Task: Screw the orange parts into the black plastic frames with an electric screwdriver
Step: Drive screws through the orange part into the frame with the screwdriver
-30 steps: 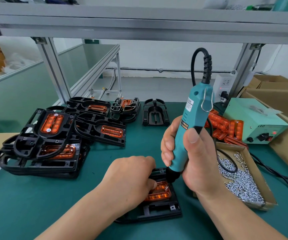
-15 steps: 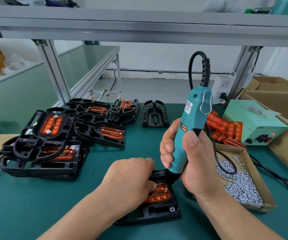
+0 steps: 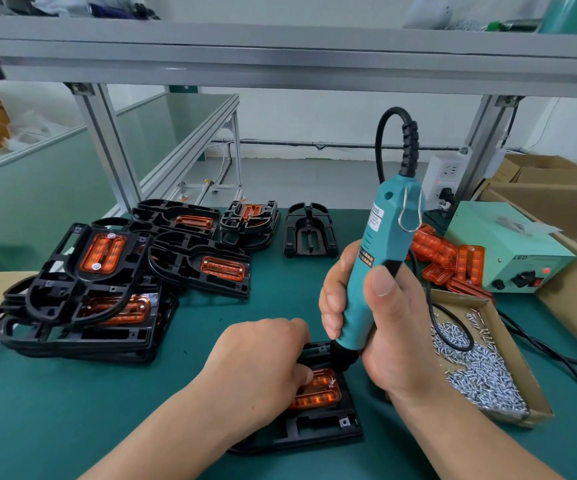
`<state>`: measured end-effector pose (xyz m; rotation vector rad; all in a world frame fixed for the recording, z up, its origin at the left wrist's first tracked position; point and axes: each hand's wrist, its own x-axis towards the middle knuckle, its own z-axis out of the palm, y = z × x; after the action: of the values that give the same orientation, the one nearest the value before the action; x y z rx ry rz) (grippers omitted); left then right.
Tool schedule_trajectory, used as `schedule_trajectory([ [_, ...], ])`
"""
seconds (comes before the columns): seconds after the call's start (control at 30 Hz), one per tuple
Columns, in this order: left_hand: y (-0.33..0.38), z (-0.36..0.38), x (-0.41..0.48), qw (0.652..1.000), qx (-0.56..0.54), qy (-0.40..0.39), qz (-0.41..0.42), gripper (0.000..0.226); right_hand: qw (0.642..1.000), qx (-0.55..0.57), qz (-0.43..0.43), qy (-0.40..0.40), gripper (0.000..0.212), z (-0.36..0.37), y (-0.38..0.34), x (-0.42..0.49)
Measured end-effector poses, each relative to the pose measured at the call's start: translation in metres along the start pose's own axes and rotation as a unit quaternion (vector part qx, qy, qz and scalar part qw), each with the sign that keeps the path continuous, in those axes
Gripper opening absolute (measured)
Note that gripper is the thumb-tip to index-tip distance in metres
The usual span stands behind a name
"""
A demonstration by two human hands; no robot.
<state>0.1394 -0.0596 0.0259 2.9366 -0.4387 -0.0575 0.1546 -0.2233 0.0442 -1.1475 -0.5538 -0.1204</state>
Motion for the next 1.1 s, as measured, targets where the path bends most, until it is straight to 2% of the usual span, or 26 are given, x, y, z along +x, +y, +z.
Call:
schedule_trajectory([
  [0.87, 0.0, 0.002, 0.001, 1.0, 0.005, 0.001, -0.001, 0.027, 1.0, 0.0, 0.002, -0.011, 0.055, -0.001, 0.005, 0.002],
  [1.1, 0.001, 0.001, 0.001, 1.0, 0.011, -0.001, -0.006, 0.025, 0.999, 0.011, 0.014, -0.038, 0.058, 0.002, 0.011, 0.003],
])
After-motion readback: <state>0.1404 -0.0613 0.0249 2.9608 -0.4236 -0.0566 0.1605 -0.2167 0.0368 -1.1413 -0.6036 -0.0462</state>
